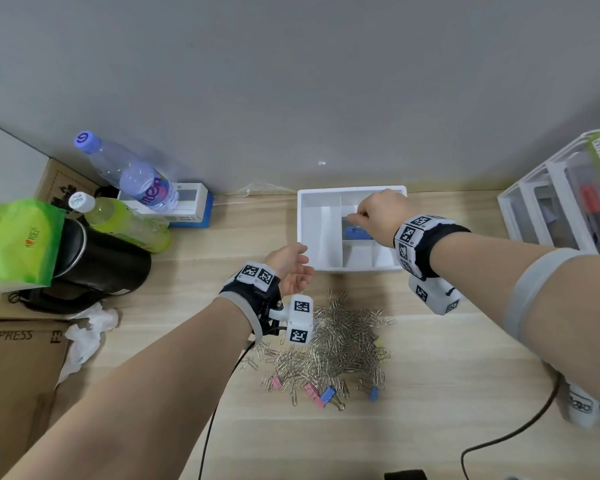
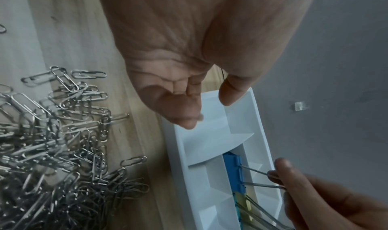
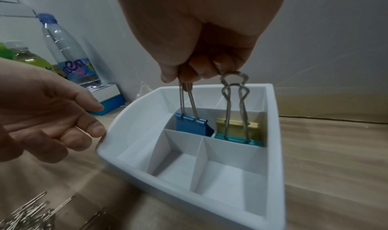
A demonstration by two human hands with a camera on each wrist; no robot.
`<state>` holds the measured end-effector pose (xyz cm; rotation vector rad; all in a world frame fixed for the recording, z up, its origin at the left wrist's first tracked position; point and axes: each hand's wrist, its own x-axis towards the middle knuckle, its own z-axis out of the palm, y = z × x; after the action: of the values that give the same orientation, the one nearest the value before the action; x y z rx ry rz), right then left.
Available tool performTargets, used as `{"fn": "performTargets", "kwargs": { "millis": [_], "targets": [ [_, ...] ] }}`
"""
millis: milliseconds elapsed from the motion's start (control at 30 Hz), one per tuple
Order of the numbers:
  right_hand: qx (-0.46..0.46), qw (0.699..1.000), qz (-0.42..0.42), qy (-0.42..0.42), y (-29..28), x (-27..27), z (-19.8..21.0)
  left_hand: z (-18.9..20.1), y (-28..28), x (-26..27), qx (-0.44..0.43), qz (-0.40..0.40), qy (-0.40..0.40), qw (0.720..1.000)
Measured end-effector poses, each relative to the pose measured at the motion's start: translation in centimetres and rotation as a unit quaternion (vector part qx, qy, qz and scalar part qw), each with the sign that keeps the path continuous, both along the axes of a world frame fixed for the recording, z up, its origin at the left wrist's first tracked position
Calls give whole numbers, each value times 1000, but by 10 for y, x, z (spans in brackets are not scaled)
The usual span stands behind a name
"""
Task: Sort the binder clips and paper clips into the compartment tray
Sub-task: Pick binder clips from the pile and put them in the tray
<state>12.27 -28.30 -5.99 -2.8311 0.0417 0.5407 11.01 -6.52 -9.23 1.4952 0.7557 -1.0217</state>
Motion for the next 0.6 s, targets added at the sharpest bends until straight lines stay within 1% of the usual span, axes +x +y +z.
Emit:
{"fn": "performTargets", "kwargs": {
  "millis": [67, 167, 300, 400, 500, 567, 600],
  "targets": [
    [-13, 1000, 12, 14, 4, 1, -3, -1, 4, -3, 5, -11, -1, 1000],
    [-36, 999, 27, 14, 9, 1, -10, -3, 11, -7, 12, -11, -7, 1000],
    [-51, 998, 26, -21, 12, -3, -13, -2, 22, -13, 21, -25, -17, 999],
    [-59, 997, -6, -59, 15, -8, -8, 0, 27, -18, 35, -45, -32, 998],
    [-43, 996, -21, -72, 18, -13, 0, 3, 31, -23, 51, -56, -42, 996],
    [-13, 998, 5, -56, 19, -19, 6, 5, 34, -27, 59, -62, -48, 995],
    [5, 999, 26, -34, 20, -24, 9, 6, 36, -31, 64, -66, -51, 994]
  ]
}}
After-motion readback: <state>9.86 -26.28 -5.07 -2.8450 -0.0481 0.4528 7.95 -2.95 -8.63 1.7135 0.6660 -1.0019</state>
